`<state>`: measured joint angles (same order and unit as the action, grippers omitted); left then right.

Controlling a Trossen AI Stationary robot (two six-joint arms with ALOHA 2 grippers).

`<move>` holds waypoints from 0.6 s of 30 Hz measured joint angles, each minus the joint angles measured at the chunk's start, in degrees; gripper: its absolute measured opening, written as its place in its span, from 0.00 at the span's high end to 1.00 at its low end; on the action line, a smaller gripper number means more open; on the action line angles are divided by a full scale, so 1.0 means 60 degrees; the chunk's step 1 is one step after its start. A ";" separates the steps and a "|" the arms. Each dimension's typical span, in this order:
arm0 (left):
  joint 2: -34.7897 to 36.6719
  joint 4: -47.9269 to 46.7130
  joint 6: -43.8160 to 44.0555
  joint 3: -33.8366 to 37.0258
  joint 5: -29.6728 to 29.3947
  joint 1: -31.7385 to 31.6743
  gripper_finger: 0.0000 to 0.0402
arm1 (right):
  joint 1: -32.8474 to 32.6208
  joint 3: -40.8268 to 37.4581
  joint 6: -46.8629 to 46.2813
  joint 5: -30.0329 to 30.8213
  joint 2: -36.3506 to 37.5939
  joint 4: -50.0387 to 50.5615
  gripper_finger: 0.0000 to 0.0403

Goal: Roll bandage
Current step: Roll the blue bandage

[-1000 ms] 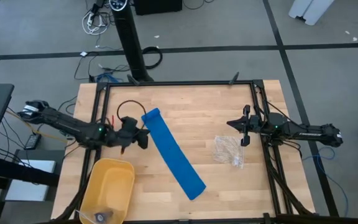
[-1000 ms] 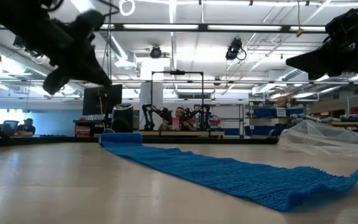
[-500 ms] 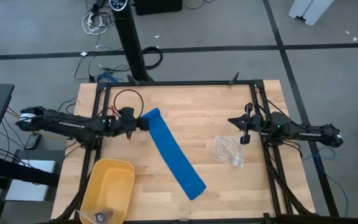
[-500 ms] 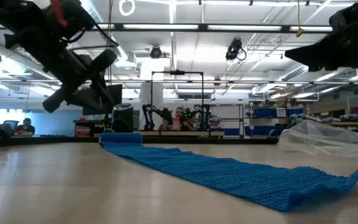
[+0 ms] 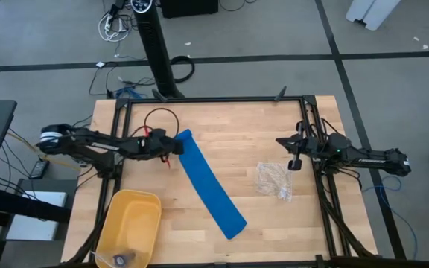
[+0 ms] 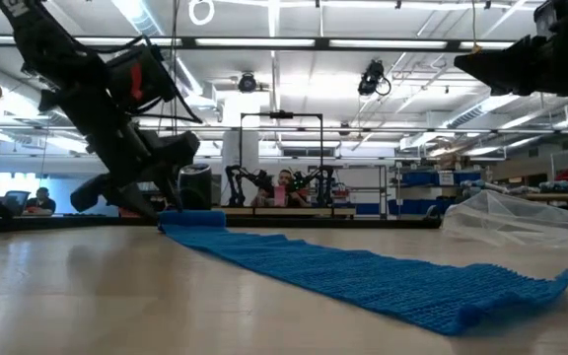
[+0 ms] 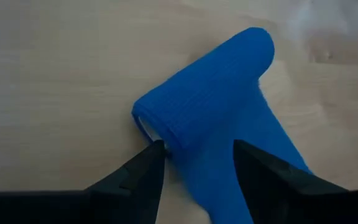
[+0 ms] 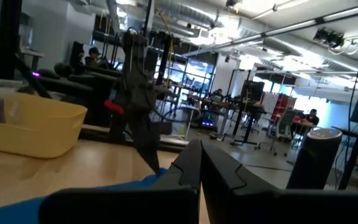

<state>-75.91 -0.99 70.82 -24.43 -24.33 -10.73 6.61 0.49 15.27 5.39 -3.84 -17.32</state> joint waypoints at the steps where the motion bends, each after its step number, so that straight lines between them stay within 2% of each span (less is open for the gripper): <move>1: -0.0129 0.0255 -0.0039 -0.0001 0.0000 -0.0043 0.51 | 0.0000 0.0003 0.0000 0.0004 0.0000 -0.0049 0.98; 6: -0.0564 0.1077 -0.0310 -0.0007 0.0003 -0.0201 0.51 | 0.0000 0.0003 0.0000 0.0024 0.0000 -0.0101 0.98; 11: -0.0613 0.0979 -0.0518 -0.0007 -0.0038 -0.0203 0.51 | 0.0000 0.0002 -0.0077 0.0033 0.0000 -0.0099 0.98; 18: -0.0609 0.0977 -0.0805 -0.0007 -0.0573 -0.0214 0.51 | 0.0000 0.0003 -0.0267 0.0029 0.0000 -0.0051 0.98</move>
<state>-79.57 4.87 65.98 -24.47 -27.77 -12.01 6.61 0.51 13.67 5.56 -3.84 -17.62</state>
